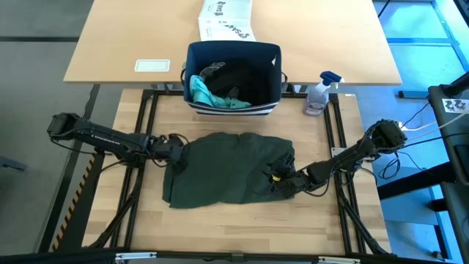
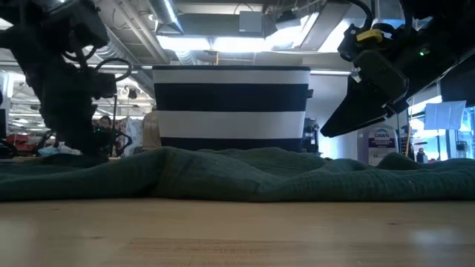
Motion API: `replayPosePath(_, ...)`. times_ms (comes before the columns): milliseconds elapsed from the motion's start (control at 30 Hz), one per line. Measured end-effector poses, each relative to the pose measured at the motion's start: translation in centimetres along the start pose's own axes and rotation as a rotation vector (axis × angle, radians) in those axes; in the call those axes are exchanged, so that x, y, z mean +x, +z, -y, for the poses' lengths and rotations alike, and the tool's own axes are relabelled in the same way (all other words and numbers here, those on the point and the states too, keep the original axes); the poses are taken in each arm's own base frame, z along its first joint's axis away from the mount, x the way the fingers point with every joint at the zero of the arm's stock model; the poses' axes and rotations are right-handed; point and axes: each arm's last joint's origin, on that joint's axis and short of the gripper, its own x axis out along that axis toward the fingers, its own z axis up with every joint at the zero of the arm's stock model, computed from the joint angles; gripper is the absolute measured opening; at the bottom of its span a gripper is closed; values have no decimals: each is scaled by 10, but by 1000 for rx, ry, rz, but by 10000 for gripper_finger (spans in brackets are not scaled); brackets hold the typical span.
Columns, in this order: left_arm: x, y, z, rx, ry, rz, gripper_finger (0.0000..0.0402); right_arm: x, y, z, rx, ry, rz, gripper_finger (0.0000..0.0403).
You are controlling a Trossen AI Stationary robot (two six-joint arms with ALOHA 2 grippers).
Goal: Fold Laundry from Bin
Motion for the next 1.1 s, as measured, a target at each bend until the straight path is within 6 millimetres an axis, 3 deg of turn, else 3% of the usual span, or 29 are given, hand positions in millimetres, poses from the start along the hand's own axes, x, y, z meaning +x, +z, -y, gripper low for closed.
replayPosePath(267,0,-7,-10,40,138,-33,116,0,0,0,0,-2,1,177)
replayPosePath(467,-19,7,-9,61,249,40,116,0,0,0,0,-2,2,177)
replayPosePath(567,-22,10,-6,39,218,35,116,0,0,0,0,-1,2,177)
replayPosePath(733,-14,4,2,-4,41,-58,116,0,0,0,1,-1,2,177)
replayPosePath(1100,8,-11,-5,-28,76,-71,116,0,0,0,-6,-7,6,177)
